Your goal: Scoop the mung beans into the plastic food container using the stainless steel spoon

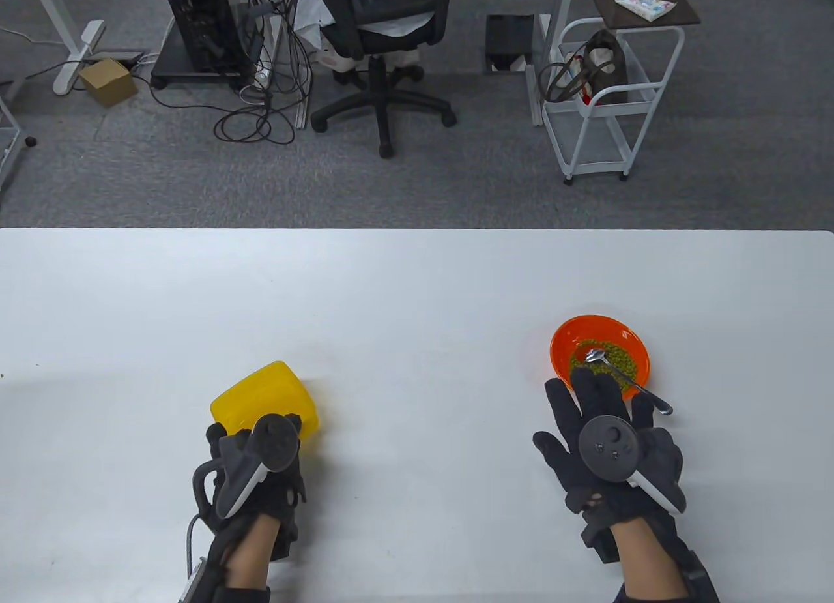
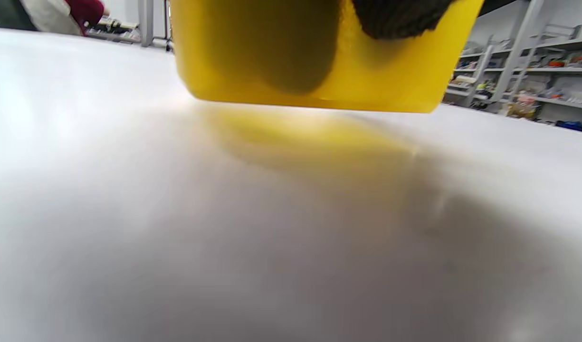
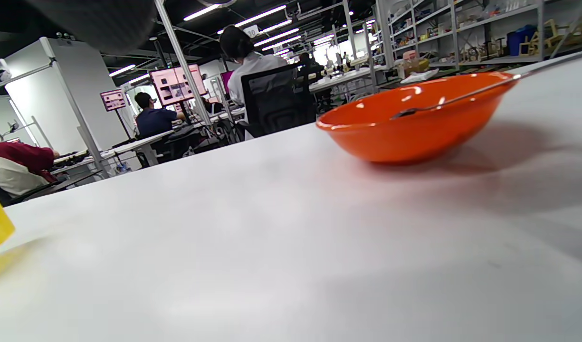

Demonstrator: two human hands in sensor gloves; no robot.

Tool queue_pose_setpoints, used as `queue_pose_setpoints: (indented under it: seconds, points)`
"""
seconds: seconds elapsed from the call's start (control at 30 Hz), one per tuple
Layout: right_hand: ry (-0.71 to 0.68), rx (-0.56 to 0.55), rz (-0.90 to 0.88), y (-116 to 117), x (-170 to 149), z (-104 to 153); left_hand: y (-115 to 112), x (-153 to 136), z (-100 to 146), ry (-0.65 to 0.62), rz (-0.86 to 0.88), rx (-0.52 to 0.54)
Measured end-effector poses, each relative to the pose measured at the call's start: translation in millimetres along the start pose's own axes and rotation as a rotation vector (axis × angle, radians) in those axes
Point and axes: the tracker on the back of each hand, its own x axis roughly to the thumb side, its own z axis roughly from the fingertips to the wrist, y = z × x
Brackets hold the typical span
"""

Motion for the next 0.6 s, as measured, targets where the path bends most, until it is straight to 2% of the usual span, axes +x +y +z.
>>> queue_pose_setpoints:
  seconds: [0.1, 0.3, 0.47, 0.6]
  points:
    - [0.020, 0.007, -0.020, -0.2, -8.3, -1.8, 11.1, 21.6, 6.8, -0.068, 0.008, 0.038]
    - [0.049, 0.018, -0.058, -0.2, -19.6, -4.3, 23.4, 86.7, 14.6, -0.230, -0.082, 0.093]
    - [0.047, 0.017, -0.077, -1.5, -21.2, -3.7, 12.4, 139.8, 6.5, -0.310, -0.089, 0.037]
    - [0.046, 0.018, -0.086, -1.5, -22.0, -3.6, -5.6, 168.1, -7.2, -0.313, -0.069, -0.048]
